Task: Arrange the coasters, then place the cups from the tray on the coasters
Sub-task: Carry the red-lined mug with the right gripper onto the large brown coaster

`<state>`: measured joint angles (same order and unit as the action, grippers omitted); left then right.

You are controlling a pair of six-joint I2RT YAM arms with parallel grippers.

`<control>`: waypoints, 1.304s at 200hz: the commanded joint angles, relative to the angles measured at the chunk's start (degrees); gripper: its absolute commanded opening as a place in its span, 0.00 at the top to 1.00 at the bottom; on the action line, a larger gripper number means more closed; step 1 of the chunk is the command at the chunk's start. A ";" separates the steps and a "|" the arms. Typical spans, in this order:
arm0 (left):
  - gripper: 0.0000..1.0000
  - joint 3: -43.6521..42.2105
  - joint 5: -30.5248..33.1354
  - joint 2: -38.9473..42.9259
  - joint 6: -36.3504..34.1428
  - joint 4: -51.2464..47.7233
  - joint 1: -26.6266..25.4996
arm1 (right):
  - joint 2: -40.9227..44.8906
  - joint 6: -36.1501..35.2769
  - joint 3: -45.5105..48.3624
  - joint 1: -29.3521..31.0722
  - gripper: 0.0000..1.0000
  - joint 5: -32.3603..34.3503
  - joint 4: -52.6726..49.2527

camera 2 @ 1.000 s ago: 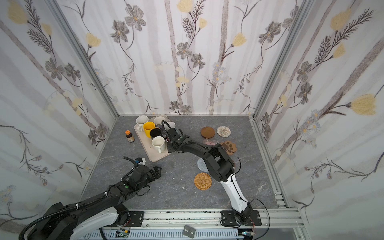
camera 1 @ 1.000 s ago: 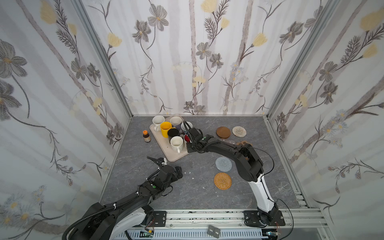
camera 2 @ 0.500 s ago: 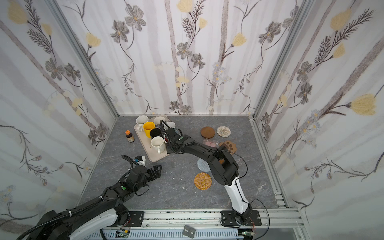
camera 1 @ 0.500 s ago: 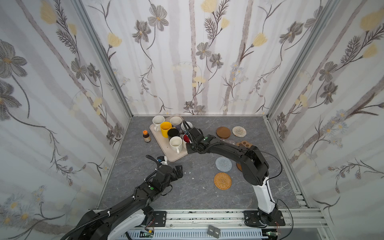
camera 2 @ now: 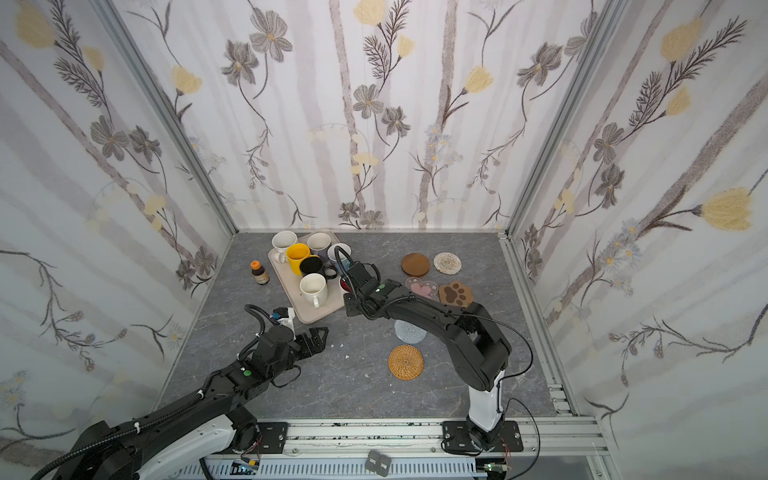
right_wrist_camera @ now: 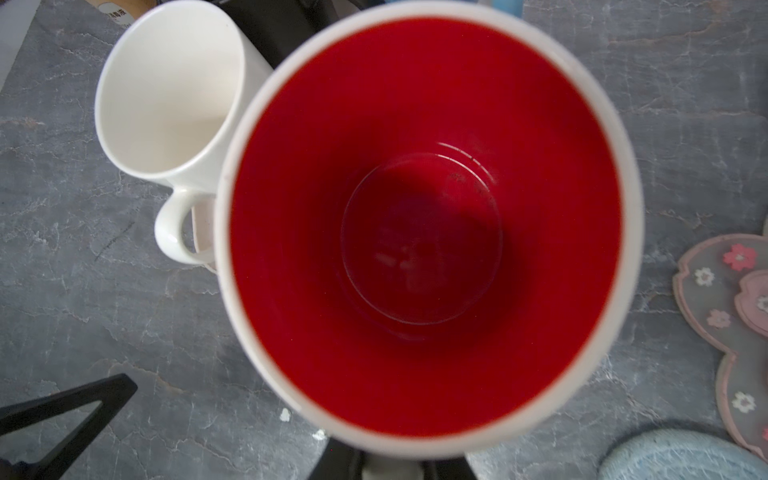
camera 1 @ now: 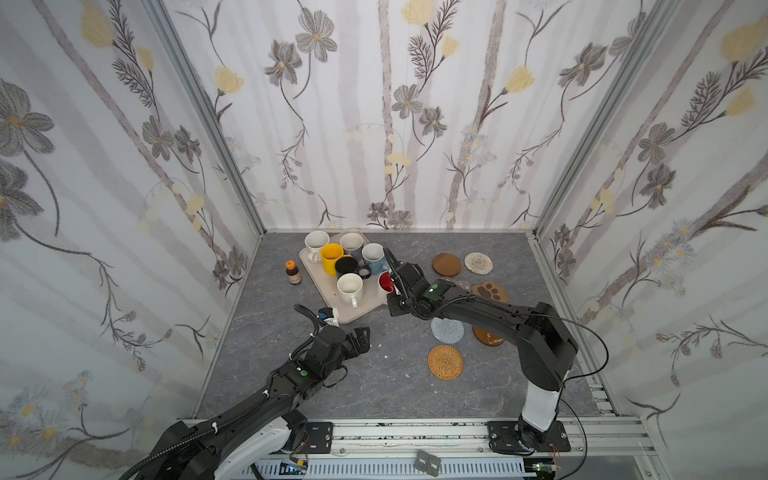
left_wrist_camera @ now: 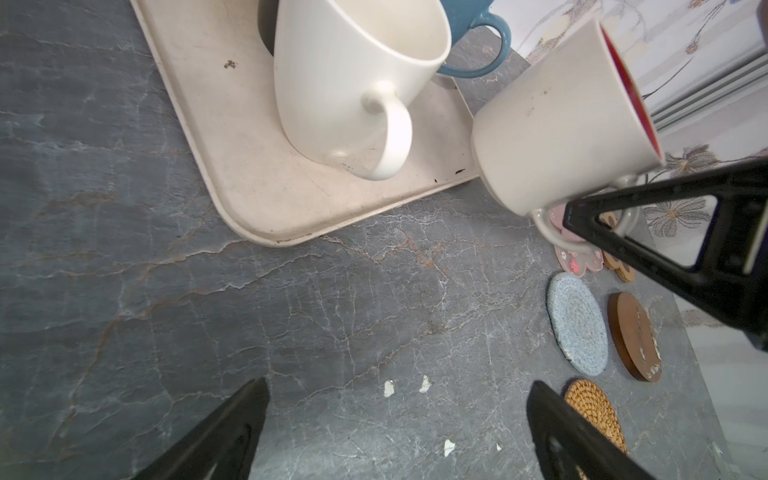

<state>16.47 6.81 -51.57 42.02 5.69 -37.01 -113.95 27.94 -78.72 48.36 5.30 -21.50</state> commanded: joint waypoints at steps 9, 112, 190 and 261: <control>0.00 1.91 0.06 -1.34 0.13 0.55 -1.77 | 5.47 1.33 5.27 -0.18 1.00 2.39 6.42; 0.00 14.19 6.24 -18.48 0.24 1.69 -12.95 | 29.71 5.40 31.35 -6.90 1.00 3.71 8.31; 0.00 17.11 3.52 -23.20 -0.36 5.65 -13.98 | 44.56 10.60 45.44 -16.42 1.00 3.92 6.57; 0.00 17.46 2.54 -26.31 -0.43 7.64 -14.53 | 47.59 12.32 49.37 -24.50 1.00 4.32 4.88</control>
<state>33.36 9.37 -77.56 42.04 10.98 -51.46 -66.63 39.27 -30.00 25.63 8.08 -18.81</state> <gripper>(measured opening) 0.997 0.154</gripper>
